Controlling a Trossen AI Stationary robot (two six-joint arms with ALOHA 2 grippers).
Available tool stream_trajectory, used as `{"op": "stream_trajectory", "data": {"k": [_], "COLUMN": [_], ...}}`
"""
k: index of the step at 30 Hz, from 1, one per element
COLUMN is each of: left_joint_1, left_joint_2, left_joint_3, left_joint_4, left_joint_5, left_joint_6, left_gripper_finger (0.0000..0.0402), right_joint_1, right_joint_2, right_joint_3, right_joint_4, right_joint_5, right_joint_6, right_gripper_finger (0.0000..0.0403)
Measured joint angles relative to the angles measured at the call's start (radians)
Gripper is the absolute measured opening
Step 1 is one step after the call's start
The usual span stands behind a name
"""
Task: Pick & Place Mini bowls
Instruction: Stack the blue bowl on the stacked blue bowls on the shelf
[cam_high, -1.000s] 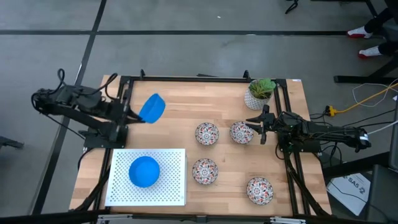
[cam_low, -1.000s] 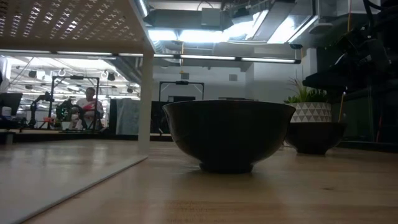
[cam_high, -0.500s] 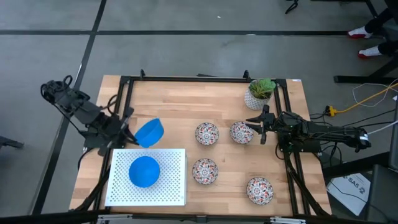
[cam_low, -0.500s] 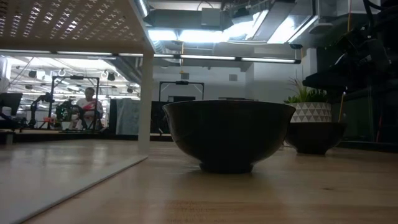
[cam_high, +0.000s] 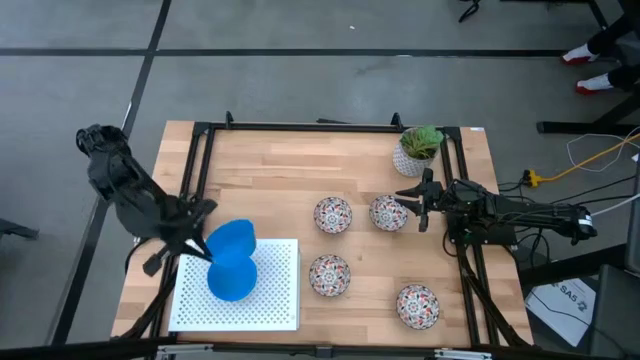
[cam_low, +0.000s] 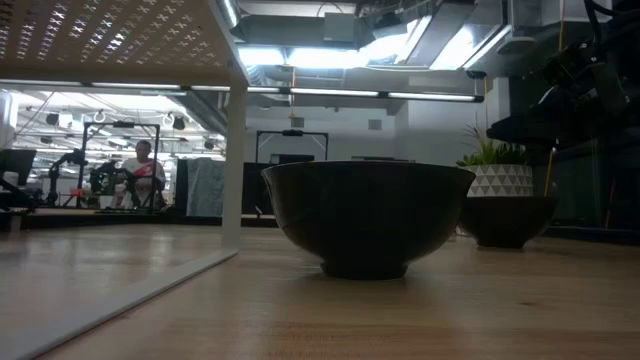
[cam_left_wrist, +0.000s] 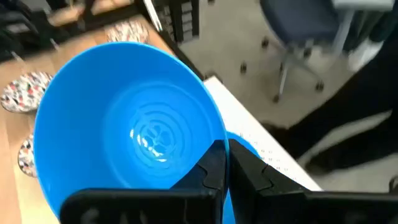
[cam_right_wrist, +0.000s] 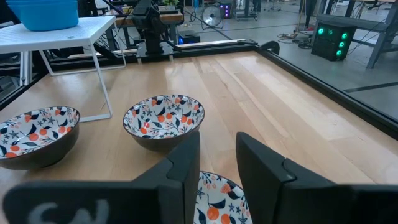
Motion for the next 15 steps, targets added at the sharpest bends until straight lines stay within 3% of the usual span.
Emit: {"op": "stream_trajectory", "data": {"k": [15], "left_joint_1": [-0.176], "left_joint_2": [0.222], "left_joint_3": [0.107], "left_joint_4": [-0.153], "left_joint_5": [-0.091], "left_joint_6": [-0.096], "left_gripper_finger": [0.0003], "right_joint_1": [0.000], "right_joint_2": [0.000], "right_joint_3": [0.000], "right_joint_4": [0.000], "right_joint_5": [0.000], "right_joint_6": [0.000], "right_gripper_finger": [0.0104]}}
